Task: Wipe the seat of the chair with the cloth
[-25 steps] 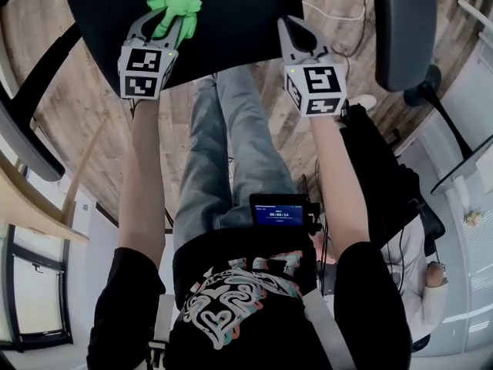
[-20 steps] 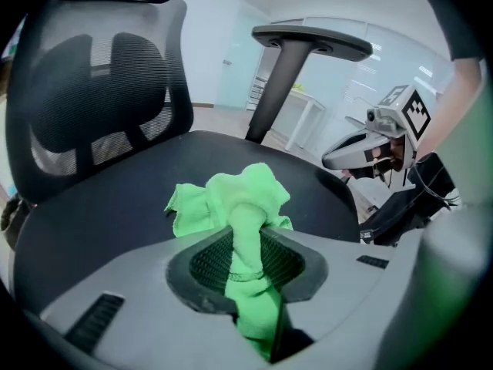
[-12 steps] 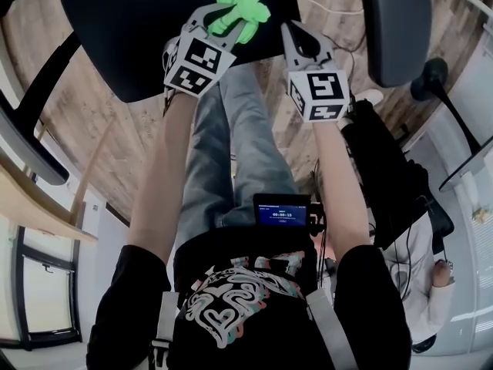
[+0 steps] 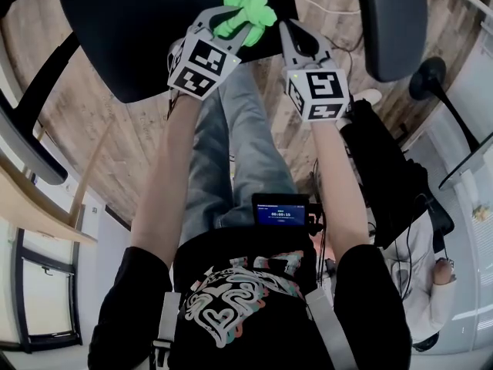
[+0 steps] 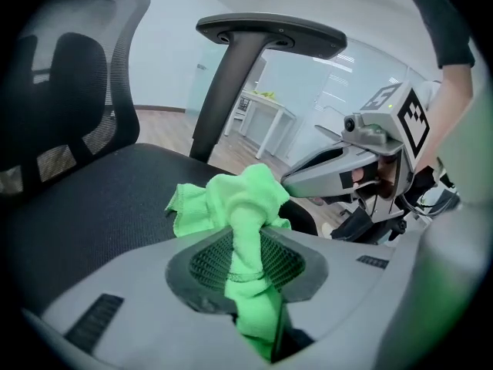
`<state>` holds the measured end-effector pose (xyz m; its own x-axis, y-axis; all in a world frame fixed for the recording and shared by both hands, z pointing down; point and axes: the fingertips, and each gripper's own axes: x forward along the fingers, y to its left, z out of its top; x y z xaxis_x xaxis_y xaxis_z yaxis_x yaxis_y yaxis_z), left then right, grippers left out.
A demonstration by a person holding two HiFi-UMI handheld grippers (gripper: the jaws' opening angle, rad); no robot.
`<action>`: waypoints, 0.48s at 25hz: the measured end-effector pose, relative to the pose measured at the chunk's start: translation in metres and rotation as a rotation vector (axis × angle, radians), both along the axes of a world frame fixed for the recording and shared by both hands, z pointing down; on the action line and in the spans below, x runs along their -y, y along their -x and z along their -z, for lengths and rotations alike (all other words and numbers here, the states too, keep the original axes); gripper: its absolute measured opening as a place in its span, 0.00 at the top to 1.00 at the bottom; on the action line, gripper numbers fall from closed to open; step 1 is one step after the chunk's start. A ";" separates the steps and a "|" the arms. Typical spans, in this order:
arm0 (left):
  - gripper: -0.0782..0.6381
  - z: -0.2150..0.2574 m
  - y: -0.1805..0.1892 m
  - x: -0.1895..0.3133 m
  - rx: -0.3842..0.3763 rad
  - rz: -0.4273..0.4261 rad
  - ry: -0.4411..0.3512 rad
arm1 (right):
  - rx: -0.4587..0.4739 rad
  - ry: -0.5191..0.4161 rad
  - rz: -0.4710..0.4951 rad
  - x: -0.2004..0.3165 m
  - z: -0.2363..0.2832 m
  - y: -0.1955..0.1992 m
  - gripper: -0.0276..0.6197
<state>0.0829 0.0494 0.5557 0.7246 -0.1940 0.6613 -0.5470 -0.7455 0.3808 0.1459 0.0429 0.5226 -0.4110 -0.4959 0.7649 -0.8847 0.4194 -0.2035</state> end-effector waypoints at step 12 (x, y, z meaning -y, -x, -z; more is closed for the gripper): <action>0.76 0.029 0.019 0.004 0.010 0.008 -0.047 | 0.031 -0.051 0.040 0.005 0.021 0.018 0.95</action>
<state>0.0637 0.0459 0.5272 0.7163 -0.2310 0.6585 -0.5569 -0.7578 0.3400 0.1281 0.0380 0.5017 -0.4545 -0.5163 0.7259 -0.8605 0.4650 -0.2080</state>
